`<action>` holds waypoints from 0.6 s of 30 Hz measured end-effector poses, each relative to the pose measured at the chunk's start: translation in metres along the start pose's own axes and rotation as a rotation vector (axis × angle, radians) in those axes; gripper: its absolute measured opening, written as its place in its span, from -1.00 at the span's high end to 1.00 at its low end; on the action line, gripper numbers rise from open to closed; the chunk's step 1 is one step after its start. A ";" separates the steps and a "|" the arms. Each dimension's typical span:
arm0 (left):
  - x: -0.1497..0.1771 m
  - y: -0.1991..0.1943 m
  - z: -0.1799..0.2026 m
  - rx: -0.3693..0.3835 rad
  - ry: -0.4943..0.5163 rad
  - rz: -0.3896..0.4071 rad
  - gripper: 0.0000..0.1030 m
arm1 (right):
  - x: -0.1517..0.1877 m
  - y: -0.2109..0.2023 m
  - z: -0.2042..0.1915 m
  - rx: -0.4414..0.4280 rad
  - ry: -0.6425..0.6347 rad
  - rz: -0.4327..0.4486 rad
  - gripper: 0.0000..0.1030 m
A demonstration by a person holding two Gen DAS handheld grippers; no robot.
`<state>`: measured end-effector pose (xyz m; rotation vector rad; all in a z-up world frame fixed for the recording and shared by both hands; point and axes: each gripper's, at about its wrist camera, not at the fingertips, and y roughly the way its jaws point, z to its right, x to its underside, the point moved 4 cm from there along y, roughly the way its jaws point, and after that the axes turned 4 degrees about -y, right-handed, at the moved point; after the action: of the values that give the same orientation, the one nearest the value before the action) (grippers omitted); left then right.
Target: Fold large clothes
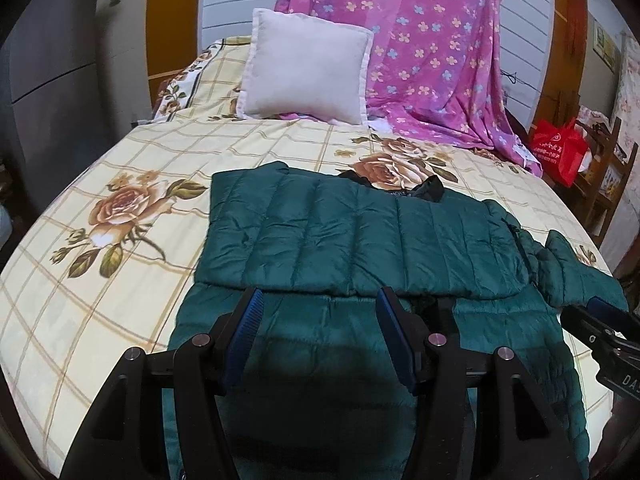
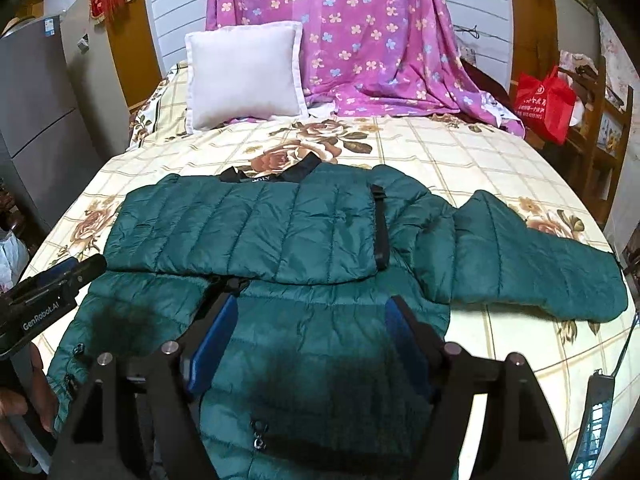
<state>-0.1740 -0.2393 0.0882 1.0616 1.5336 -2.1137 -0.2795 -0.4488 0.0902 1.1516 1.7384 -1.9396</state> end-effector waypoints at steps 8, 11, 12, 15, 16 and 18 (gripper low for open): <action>0.010 -0.004 -0.016 -0.042 -0.017 0.021 0.22 | 0.007 0.000 -0.015 -0.016 -0.010 0.000 -0.60; 0.010 0.001 -0.020 -0.030 -0.040 0.026 0.22 | 0.009 0.001 -0.020 -0.011 -0.019 -0.003 -0.60; 0.010 0.003 -0.020 -0.028 -0.039 0.025 0.22 | 0.009 0.001 -0.021 -0.010 -0.019 -0.005 -0.60; 0.010 0.009 -0.020 -0.032 -0.024 0.025 0.22 | 0.009 0.005 -0.023 -0.002 -0.018 -0.013 -0.60; 0.009 0.011 -0.020 -0.035 -0.017 0.029 0.22 | 0.009 0.006 -0.023 0.001 -0.017 -0.014 -0.60; 0.009 0.014 -0.019 -0.036 -0.012 0.025 0.22 | 0.009 0.010 -0.023 0.007 -0.011 -0.020 -0.61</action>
<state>-0.1641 -0.2260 0.0701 1.0486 1.5393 -2.0640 -0.2697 -0.4271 0.0778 1.1274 1.7458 -1.9612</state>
